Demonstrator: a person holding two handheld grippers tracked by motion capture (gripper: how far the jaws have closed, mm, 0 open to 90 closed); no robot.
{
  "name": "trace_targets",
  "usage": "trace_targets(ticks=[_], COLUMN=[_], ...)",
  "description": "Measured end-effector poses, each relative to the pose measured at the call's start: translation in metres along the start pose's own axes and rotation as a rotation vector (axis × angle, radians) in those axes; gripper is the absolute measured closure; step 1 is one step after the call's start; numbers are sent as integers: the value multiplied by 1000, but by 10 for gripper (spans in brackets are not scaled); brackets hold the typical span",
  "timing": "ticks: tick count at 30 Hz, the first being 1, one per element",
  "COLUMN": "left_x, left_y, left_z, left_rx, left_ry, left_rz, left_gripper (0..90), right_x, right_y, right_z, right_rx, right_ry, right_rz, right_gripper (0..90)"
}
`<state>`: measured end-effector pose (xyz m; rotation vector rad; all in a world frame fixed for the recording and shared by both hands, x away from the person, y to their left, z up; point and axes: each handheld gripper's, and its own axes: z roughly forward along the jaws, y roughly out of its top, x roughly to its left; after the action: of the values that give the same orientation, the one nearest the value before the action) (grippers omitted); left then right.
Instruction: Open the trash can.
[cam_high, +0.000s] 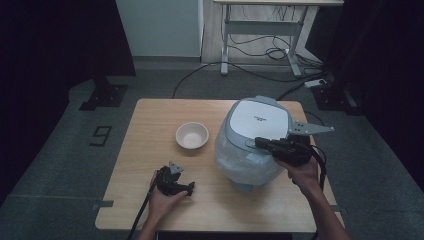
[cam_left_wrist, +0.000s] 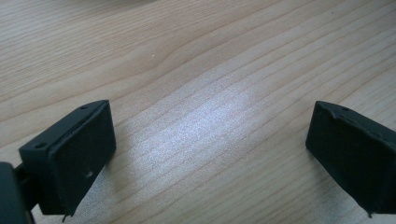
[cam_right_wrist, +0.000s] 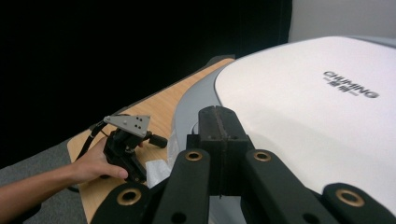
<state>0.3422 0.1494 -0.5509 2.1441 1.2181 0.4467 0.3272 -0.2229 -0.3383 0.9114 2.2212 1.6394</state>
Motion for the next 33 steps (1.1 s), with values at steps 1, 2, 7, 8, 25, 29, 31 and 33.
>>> trace_targets(ticks=[1,2,7,8,25,29,31,33], left_x=[0,0,0,0,0,0,0,0], left_y=[0,0,0,0,0,0,0,0], left_z=[0,0,0,0,0,0,0,0], left_rx=[0,0,0,0,-1,-1,-1,-1], left_ry=[0,0,0,0,-2,-1,-2,-2], left_rz=[0,0,0,0,1,1,2,1], left_gripper=[10,10,10,10,12,12,12,13], right_x=[1,1,3,3,0,-3,-5,-6], right_y=[-2,-2,-3,-3,-8,-12,-17,-20], right_z=[2,2,3,3,-9,-29,-38,-43], right_rx=[4,4,7,7,-55,-120,-140,-147], right_ry=[6,6,8,8,-9,-57,-97,-111], right_rz=[-1,-1,-6,-6,17,1,-17,-23], right_gripper=[900,900,900,900,900,830,782,758])
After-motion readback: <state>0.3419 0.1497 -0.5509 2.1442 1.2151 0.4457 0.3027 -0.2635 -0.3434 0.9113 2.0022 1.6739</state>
